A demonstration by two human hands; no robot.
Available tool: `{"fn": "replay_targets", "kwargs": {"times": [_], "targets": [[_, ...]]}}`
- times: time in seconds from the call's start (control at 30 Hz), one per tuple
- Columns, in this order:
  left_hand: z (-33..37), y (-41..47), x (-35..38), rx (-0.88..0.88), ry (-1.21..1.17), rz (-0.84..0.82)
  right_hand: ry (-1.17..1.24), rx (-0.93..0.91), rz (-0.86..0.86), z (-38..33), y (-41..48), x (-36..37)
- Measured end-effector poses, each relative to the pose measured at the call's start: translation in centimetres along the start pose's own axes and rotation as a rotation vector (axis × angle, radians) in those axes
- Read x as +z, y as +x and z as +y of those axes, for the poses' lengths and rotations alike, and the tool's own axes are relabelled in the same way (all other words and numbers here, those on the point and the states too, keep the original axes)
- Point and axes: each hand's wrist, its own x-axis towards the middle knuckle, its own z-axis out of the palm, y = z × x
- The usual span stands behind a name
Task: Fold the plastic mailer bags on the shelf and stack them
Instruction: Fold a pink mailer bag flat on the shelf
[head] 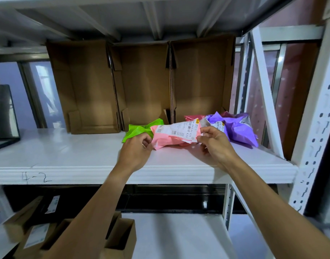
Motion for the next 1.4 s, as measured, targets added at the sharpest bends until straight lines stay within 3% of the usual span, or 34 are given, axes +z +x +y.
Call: {"fn": "replay_targets", "kwargs": {"times": [0.23, 0.4, 0.63, 0.9, 1.23, 1.4], "targets": [[0.1, -0.1, -0.2, -0.035, 0.027, -0.010, 0.037, 0.005, 0.073, 0.1, 0.1, 0.4], [0.0, -0.1, -0.1, -0.031, -0.172, -0.085, 0.059, 0.021, 0.130, 0.2, 0.0, 0.4], [0.0, 0.0, -0.1, -0.199, -0.370, -0.087, 0.018, 0.056, 0.103, 0.1, 0.1, 0.4], [-0.7, 0.2, 0.3, -0.099, -0.292, -0.162, 0.178, 0.129, 0.153, -0.4, 0.0, 0.4], [-0.8, 0.4, 0.5, -0.107, -0.133, -0.169, 0.106, 0.125, 0.094, -0.4, -0.3, 0.4], [-0.1, 0.2, 0.2, -0.146, -0.281, -0.160, 0.033, 0.108, 0.042, 0.2, 0.3, 0.7]]}}
